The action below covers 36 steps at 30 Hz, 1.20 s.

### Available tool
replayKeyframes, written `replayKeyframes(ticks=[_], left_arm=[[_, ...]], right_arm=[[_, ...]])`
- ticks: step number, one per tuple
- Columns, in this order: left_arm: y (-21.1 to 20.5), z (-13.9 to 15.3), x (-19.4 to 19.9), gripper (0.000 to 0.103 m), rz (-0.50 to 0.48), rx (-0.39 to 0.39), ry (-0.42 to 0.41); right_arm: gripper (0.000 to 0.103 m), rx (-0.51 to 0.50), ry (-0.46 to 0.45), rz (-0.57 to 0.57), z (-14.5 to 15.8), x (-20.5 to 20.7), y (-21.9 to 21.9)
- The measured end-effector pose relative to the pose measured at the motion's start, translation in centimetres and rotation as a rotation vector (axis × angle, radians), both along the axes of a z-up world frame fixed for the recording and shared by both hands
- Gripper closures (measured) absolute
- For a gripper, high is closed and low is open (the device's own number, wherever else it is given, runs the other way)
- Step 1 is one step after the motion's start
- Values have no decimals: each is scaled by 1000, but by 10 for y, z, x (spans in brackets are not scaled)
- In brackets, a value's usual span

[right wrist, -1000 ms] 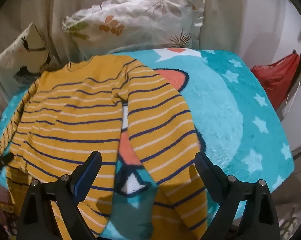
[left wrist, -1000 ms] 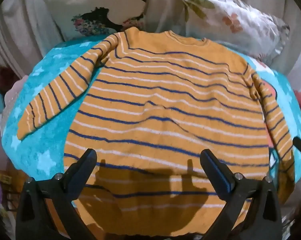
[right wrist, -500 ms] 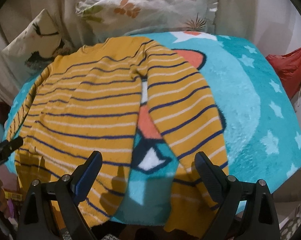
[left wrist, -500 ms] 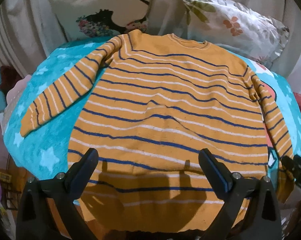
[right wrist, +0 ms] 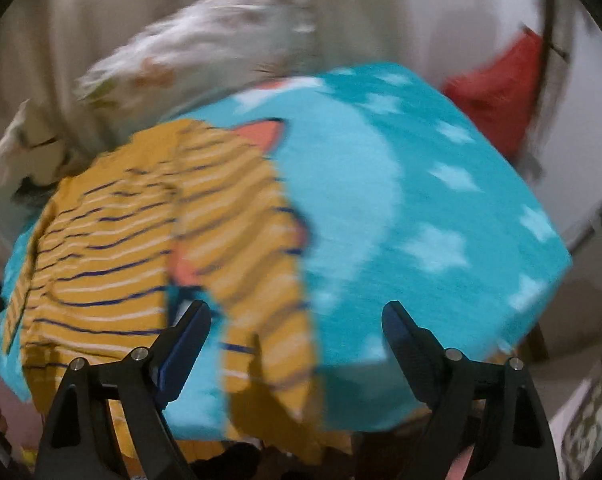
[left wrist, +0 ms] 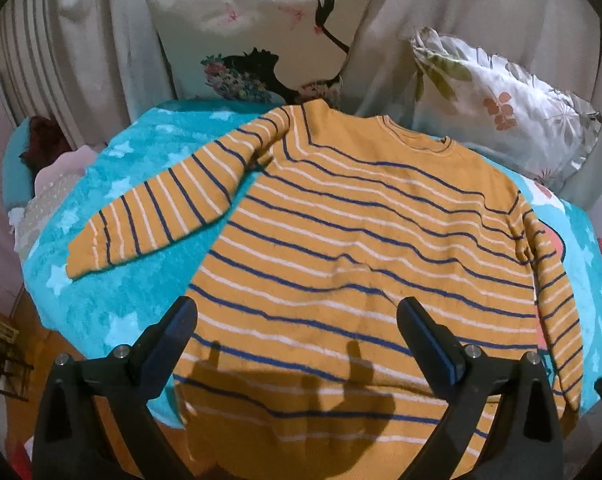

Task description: Fold small clothes

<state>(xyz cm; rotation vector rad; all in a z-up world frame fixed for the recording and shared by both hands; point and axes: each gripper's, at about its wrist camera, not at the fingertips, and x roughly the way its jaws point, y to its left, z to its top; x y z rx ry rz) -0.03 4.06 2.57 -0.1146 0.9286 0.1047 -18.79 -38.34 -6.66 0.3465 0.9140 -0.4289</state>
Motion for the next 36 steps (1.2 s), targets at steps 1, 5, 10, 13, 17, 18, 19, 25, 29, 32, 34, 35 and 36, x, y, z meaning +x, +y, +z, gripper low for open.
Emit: replayKeyframes(ticks=[1, 5, 10, 13, 17, 18, 19, 25, 29, 32, 34, 35, 36], left_arm=[[-1, -1, 0, 3, -3, 14, 6], [-1, -11, 3, 3, -16, 7, 52], [-9, -15, 7, 3, -41, 5, 76], [-15, -13, 8, 3, -61, 15, 65], [-18, -9, 11, 3, -64, 16, 53], [-16, -8, 12, 3, -57, 17, 49], [-14, -7, 14, 3, -50, 18, 47], [8, -1, 20, 3, 16, 23, 29], [27, -2, 21, 3, 63, 30, 32], [45, -5, 19, 3, 105, 48, 44], [58, -8, 18, 3, 138, 58, 54], [65, -10, 17, 3, 155, 63, 62], [73, -12, 16, 3, 175, 68, 70]], right_arm=[[17, 26, 17, -13, -4, -6, -9], [17, 95, 38, -29, -15, -27, -18], [17, 194, 35, 54, -28, -20, 1], [22, 219, 62, 74, -37, -7, 13], [84, 155, 158, 104, -40, 8, 19], [93, 153, 153, 111, -32, 9, 15], [97, 115, 139, 101, -22, 7, 11], [95, -450, 49, -61, 65, 14, -10], [81, -416, 51, -81, 61, 14, -23], [81, -216, 96, -74, 23, 3, -35], [81, -145, 130, -94, 0, -9, -37], [81, -115, 136, -95, -5, -10, -37], [81, -82, 135, -93, -9, -9, -36]])
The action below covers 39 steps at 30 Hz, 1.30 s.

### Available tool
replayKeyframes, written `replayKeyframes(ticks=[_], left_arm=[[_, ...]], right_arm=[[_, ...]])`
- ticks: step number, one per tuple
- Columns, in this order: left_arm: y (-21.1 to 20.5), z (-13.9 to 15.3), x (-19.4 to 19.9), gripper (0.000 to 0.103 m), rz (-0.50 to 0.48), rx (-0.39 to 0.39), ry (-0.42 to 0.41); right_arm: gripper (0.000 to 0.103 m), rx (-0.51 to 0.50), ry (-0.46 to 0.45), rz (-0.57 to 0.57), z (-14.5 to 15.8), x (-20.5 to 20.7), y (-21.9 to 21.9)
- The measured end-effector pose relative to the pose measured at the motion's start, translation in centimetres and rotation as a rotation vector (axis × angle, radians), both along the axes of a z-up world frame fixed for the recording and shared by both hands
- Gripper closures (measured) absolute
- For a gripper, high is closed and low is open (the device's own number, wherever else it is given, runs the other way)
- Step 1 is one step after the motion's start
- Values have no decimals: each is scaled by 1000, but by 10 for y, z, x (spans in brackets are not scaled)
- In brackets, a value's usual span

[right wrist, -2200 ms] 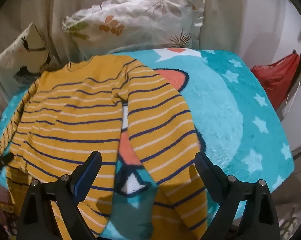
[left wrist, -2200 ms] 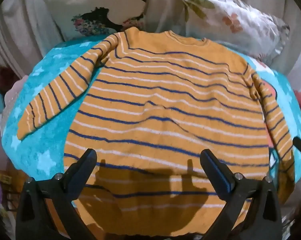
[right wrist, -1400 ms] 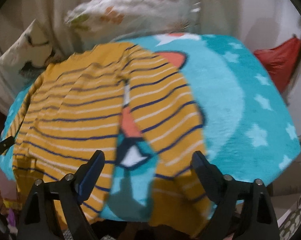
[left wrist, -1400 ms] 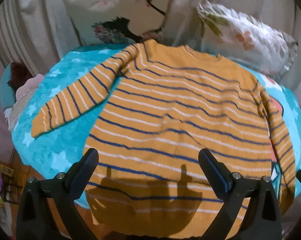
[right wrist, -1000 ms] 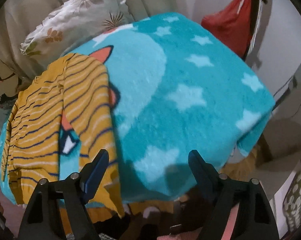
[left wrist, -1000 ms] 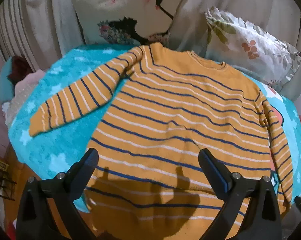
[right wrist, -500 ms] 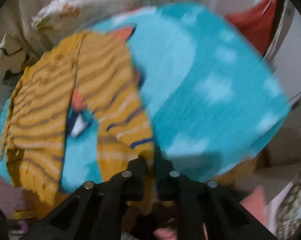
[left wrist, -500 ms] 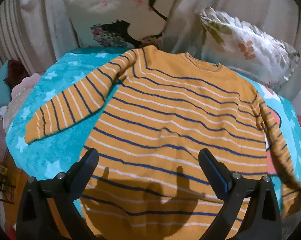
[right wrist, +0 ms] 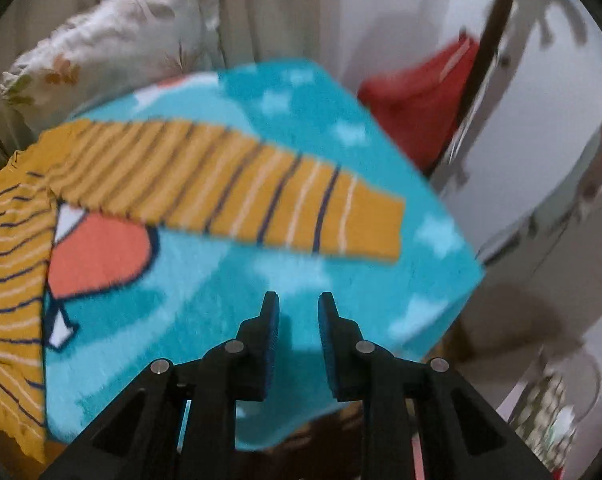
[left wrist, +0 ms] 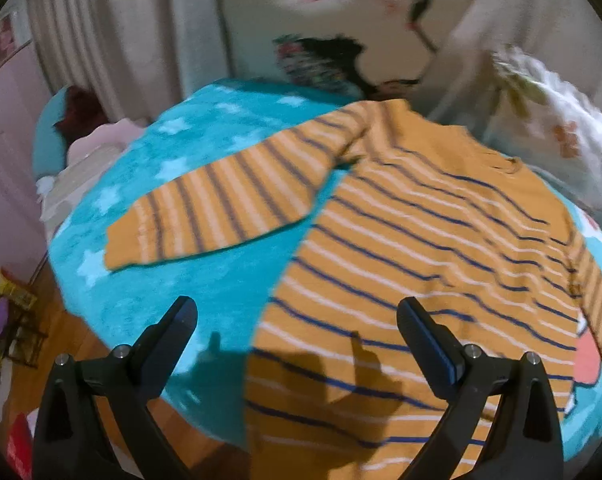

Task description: Fold small clothes

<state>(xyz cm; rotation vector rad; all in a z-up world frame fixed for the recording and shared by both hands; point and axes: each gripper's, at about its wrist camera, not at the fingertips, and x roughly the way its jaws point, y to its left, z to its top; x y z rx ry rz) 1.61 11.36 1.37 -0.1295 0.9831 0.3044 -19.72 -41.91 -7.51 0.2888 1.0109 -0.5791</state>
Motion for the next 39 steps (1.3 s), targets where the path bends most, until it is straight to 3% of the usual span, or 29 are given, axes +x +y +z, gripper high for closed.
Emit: replayKeyframes(ticks=[2, 4, 5, 11, 19, 25, 30, 33, 34, 35, 36, 37, 38, 39], left_arm=[[16, -3, -3, 3, 39, 2, 8], [30, -5, -5, 3, 68, -8, 10], [37, -5, -8, 3, 84, -12, 11], [100, -9, -15, 3, 209, -44, 12], [199, -31, 8, 3, 299, -56, 64], [254, -56, 33, 3, 279, -97, 112], [267, -72, 46, 3, 151, -202, 111], [263, -80, 50, 4, 87, -211, 141], [262, -81, 51, 8, 77, -201, 141], [260, -79, 51, 23, 60, -185, 140], [257, -75, 51, 50, 39, -152, 143], [255, -72, 54, 64, 0, -168, 142], [256, -69, 55, 89, -29, -212, 144], [258, -67, 57, 94, -47, -259, 146]], right_arm=[[78, 35, -16, 3, -2, 0, 0], [59, 75, -44, 6, -1, 5, -1], [57, 104, -66, 7, -1, 8, 0], [57, 182, -99, 4, -7, 44, 17], [52, 183, -142, 48, 17, 86, 78], [51, 165, -129, 118, 28, 126, 152], [51, 158, -114, 176, 32, 155, 205], [50, 155, -105, 194, 32, 167, 227], [50, 155, -101, 200, 32, 171, 233], [50, 155, -100, 209, 32, 177, 241], [50, 149, -98, 217, 33, 181, 248], [50, 142, -96, 224, 33, 185, 255], [50, 137, -94, 230, 34, 188, 260], [50, 133, -92, 235, 34, 192, 265]])
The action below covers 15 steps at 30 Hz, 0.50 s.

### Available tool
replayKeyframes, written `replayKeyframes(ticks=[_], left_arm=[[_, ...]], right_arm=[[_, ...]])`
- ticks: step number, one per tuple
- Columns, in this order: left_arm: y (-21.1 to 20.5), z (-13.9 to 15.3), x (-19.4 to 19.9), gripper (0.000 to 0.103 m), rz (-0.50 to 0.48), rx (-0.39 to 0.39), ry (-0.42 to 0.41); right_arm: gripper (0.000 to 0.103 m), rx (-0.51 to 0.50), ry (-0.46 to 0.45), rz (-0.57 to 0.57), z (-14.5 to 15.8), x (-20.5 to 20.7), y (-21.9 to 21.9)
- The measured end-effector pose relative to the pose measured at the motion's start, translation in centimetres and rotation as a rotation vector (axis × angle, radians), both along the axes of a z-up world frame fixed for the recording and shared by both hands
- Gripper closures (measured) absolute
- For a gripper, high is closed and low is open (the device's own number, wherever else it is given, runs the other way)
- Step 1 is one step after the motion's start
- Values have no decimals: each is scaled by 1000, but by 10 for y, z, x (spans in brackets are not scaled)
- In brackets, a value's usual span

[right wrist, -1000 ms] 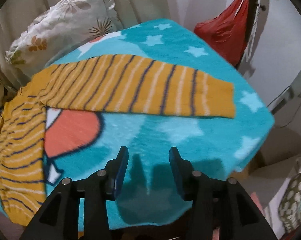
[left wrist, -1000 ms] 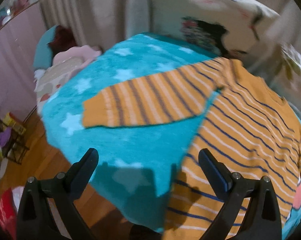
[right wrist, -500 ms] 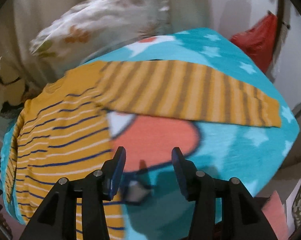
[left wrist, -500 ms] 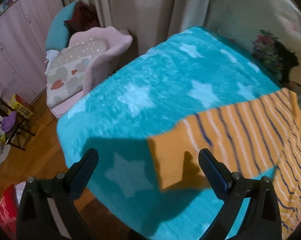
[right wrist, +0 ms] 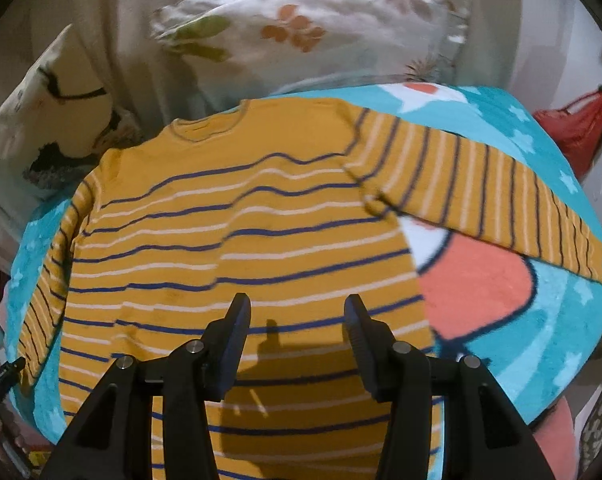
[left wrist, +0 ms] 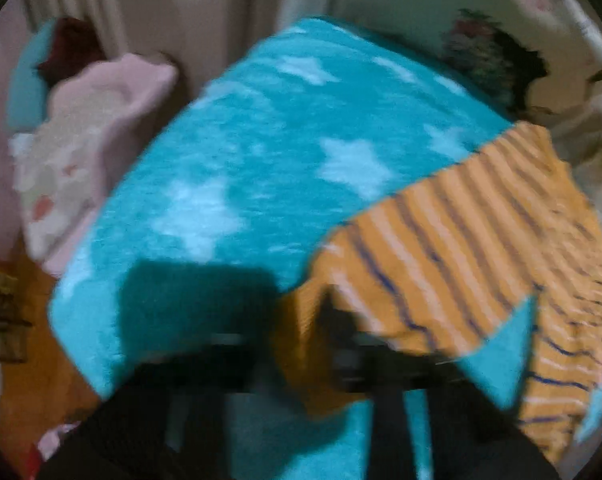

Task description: Fold small clothes

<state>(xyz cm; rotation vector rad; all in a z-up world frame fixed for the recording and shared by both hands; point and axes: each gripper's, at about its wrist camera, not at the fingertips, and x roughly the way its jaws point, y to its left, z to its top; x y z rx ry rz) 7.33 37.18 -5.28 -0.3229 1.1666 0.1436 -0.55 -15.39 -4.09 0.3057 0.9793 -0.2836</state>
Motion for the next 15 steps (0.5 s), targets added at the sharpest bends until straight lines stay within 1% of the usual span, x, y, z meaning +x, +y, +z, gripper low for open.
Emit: replayKeyframes(ticks=[2, 4, 5, 9, 10, 12, 15], left_arm=[[9, 6, 3, 94, 12, -31, -8], [32, 11, 13, 95, 46, -64, -15], [45, 15, 19, 95, 69, -61, -17], [110, 39, 50, 95, 171, 21, -49], [119, 44, 52, 95, 180, 14, -57], [130, 57, 65, 95, 187, 0, -83], [116, 74, 78, 95, 148, 41, -106]], right_arm=[[50, -4, 6, 9, -1, 6, 8], [50, -5, 11, 12, -2, 11, 16], [50, -5, 11, 12, -2, 13, 20], [50, -12, 20, 20, -4, 18, 29], [50, -10, 23, 18, -4, 18, 31], [50, -4, 25, 14, -5, 17, 32], [50, -11, 28, 6, -6, 14, 31]])
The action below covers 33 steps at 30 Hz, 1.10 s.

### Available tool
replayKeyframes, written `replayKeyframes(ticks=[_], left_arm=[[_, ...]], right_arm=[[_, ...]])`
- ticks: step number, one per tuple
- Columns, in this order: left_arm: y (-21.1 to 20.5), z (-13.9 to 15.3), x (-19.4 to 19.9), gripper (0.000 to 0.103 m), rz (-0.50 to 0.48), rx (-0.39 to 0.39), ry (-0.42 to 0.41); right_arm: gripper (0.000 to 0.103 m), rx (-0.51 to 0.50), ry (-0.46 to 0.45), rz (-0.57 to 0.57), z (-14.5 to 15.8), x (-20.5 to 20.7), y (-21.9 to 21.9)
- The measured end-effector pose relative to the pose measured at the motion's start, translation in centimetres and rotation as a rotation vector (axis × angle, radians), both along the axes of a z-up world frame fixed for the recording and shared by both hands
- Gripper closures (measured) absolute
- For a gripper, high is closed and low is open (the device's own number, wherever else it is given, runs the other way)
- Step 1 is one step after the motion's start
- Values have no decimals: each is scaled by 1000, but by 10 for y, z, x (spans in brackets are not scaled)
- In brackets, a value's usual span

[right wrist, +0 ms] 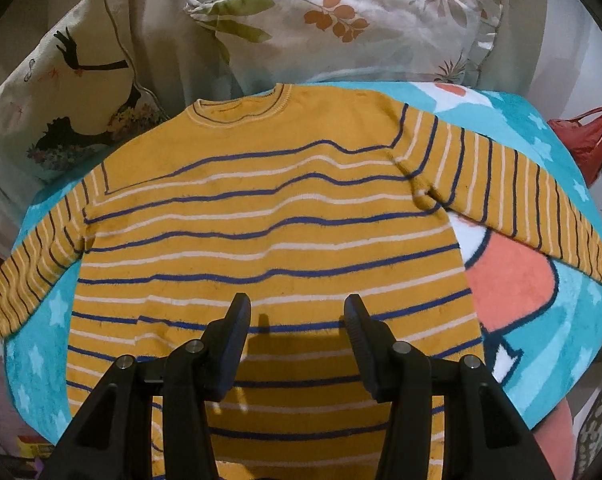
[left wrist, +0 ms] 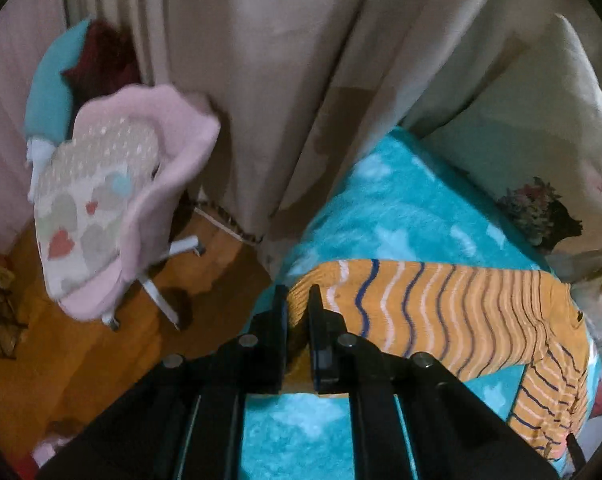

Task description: Fold small clothes

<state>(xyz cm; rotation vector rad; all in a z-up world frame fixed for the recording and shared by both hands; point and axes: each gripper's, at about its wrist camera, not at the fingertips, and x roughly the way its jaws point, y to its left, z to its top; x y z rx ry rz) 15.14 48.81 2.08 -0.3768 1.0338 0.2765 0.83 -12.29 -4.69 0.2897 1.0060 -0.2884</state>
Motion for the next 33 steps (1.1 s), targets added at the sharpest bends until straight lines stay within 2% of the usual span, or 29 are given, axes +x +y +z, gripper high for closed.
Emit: replayKeyframes(ticks=[4, 8, 12, 18, 23, 29, 33], left_arm=[[-36, 14, 11, 95, -78, -1, -25], [-95, 29, 12, 95, -176, -41, -68], [-177, 42, 19, 95, -284, -113, -92], [-319, 45, 32, 95, -444, -140, -78], [-427, 33, 43, 95, -553, -180, -53], [-556, -1, 58, 95, -666, -243, 21], [-619, -23, 58, 95, -731, -211, 62]], right_arm=[[50, 3, 0, -17, -3, -6, -6], [50, 17, 0, -17, -7, -13, -18], [50, 39, -18, -7, -11, -14, -39], [50, 86, -44, 21, -15, -15, -85], [50, 118, -53, 21, -17, -23, -136], [50, 136, -51, -6, -23, -40, -193], [50, 151, -49, -32, -26, -55, -222]])
